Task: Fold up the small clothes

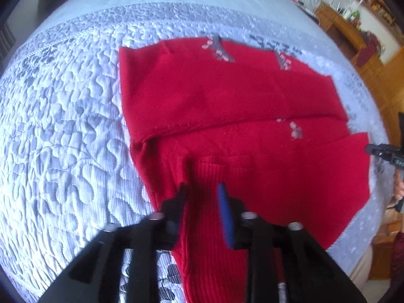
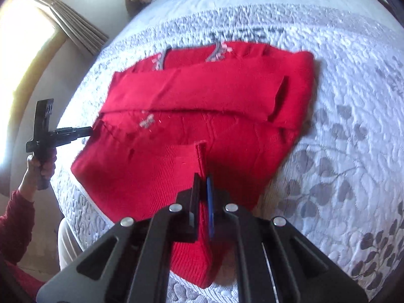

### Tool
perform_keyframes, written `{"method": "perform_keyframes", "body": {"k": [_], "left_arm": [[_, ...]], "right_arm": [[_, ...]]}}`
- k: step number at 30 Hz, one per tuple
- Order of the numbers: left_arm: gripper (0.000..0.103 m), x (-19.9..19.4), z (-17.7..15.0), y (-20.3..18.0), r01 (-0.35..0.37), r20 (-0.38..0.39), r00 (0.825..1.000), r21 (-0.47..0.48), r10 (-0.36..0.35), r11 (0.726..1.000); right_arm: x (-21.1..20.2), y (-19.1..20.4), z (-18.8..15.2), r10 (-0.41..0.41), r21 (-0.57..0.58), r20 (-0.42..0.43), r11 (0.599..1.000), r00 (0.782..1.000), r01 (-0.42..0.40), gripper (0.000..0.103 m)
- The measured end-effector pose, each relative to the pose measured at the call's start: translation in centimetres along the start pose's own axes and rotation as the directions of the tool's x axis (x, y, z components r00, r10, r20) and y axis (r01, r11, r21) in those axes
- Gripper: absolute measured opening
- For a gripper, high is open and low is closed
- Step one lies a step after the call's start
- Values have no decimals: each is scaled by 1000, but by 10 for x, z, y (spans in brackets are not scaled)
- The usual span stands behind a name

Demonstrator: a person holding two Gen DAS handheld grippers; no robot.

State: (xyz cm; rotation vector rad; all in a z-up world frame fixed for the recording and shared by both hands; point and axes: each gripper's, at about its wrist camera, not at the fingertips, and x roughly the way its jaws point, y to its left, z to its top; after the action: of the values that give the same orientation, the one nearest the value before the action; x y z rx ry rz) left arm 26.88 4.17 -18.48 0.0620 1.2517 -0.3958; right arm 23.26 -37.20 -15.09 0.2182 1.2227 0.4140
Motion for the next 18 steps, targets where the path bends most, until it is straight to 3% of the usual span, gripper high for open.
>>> {"method": "perform_keyframes", "body": {"k": [1,7,9,14,18], "left_arm": [[52,2,0,-1,-22,2,1000,11,22,1000],[53,22,7,-1,-59,-21,998,54,60,997],[53,23,11,0,-36,-17,999,39,36,999],[15,23,14,5,48,-32,998,21,-47,999],[8,18,9,8,65,-15,998,-6,-65,998]], "right_arm": [[3,0,-1,1,2,-2,1000,1000,-1,4],[12,1,-2,-4,-4,-15,1000,1000,4,4],[13,0,-3,3,0,-14,1000,1000,-3,4],[18,-8,-4,0,28,-24,1000,1000,1,4],[18,-13,-5,5,52,-19,999,1000,-4,4]]}}
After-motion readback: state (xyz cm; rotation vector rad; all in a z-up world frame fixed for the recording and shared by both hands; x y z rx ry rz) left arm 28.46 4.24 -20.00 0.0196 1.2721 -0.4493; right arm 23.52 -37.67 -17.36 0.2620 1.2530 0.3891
